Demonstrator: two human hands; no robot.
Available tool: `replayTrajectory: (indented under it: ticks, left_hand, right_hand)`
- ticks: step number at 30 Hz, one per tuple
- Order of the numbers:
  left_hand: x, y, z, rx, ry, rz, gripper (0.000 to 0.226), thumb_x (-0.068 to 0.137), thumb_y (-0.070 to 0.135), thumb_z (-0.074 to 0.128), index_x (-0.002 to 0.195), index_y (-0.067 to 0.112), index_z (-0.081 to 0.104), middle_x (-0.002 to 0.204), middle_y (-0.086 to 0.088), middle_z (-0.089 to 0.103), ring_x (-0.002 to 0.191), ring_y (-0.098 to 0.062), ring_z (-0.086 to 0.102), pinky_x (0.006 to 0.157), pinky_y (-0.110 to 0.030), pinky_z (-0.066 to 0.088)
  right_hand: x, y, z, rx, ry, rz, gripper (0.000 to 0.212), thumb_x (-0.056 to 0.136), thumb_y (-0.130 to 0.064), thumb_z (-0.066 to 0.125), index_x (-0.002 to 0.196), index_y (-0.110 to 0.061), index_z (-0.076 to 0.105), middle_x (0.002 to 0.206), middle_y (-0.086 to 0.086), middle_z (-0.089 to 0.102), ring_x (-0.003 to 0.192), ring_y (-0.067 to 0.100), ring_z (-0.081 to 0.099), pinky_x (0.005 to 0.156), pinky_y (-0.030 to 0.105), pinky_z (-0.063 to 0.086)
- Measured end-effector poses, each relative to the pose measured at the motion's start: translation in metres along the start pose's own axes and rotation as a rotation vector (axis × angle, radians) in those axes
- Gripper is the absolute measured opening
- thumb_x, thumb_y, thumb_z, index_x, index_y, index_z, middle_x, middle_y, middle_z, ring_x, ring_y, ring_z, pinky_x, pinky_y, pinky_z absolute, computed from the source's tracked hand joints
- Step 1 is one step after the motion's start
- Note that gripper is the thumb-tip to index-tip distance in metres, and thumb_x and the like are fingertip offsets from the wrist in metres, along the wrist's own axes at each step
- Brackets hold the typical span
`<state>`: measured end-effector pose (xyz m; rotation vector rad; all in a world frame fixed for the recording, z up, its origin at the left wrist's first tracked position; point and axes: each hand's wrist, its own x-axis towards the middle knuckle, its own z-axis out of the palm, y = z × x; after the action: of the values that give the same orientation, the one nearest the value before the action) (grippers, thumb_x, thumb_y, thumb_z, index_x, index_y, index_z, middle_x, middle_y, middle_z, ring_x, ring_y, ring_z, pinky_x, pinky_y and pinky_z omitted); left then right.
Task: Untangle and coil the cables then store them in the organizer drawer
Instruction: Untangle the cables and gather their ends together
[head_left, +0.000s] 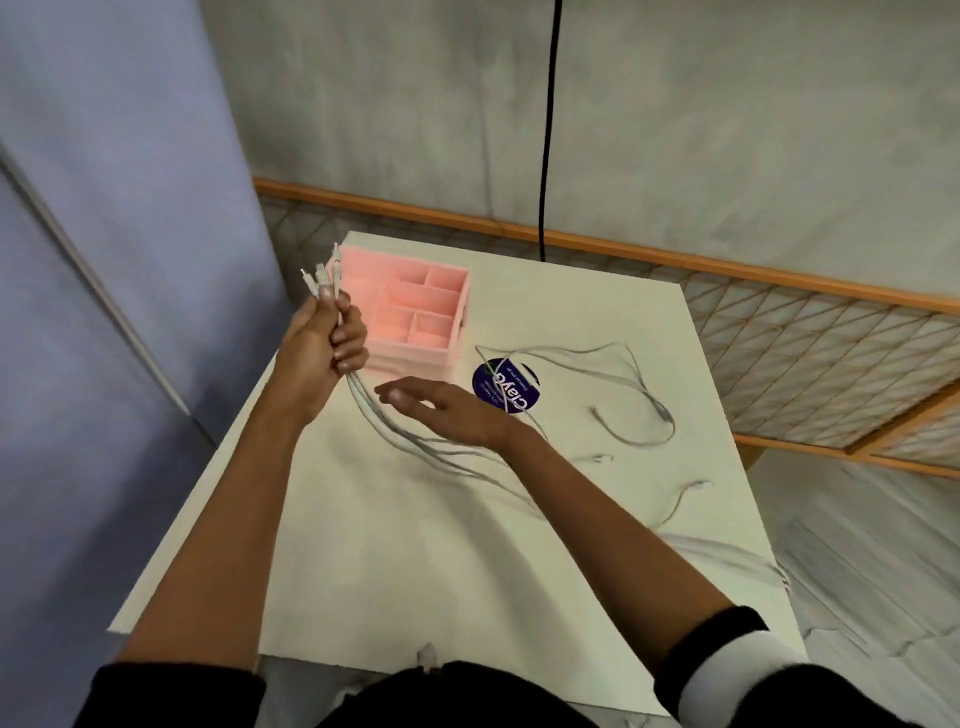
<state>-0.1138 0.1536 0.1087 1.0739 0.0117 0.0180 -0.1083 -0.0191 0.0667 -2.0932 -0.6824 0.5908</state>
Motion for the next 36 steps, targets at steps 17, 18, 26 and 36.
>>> replayTrajectory:
  ticks: [17, 18, 26, 36]
  left_hand:
    - [0.000, -0.012, -0.052, -0.306, 0.492, 0.087, 0.037, 0.104, 0.026, 0.027, 0.069, 0.024, 0.038, 0.043, 0.013, 0.030, 0.036, -0.004, 0.021, 0.038, -0.015, 0.012]
    - [0.001, -0.014, -0.053, -0.294, 0.490, 0.074, 0.037, 0.104, 0.026, 0.027, 0.069, 0.024, 0.038, 0.043, 0.014, 0.031, 0.035, -0.004, 0.021, 0.037, -0.015, 0.012]
    - [0.008, -0.027, -0.052, -0.151, 0.473, -0.009, 0.040, 0.102, 0.046, 0.032, 0.068, 0.024, 0.036, 0.044, 0.013, 0.028, 0.035, -0.004, 0.019, 0.035, -0.016, 0.011]
    - [0.006, -0.031, -0.037, -0.065, 0.334, -0.007, 0.040, 0.102, 0.045, 0.031, 0.071, 0.022, 0.040, 0.045, 0.014, 0.029, 0.035, -0.001, 0.020, 0.033, -0.014, 0.014]
  right_hand:
    - [-0.105, 0.139, 0.026, 0.056, 0.296, 0.578, 0.043, 0.092, -0.034, 0.048, 0.052, -0.020, 0.040, 0.051, -0.007, 0.042, 0.049, 0.011, 0.036, 0.058, 0.028, 0.034]
    - [-0.117, 0.146, 0.024, 0.039, 0.294, 0.579, 0.042, 0.091, -0.029, 0.049, 0.051, -0.020, 0.041, 0.050, -0.007, 0.043, 0.048, 0.009, 0.037, 0.058, 0.028, 0.034]
    - [-0.144, 0.202, -0.016, -0.180, 1.093, 0.755, 0.016, 0.084, -0.007, 0.064, 0.099, -0.001, 0.060, 0.104, 0.022, 0.054, 0.093, 0.034, 0.051, 0.083, 0.039, 0.041]
    - [-0.153, 0.234, -0.043, 0.172, 1.087, 1.173, 0.033, 0.087, 0.000, 0.055, 0.117, 0.014, 0.053, 0.122, 0.030, 0.057, 0.117, 0.043, 0.053, 0.101, 0.043, 0.043]
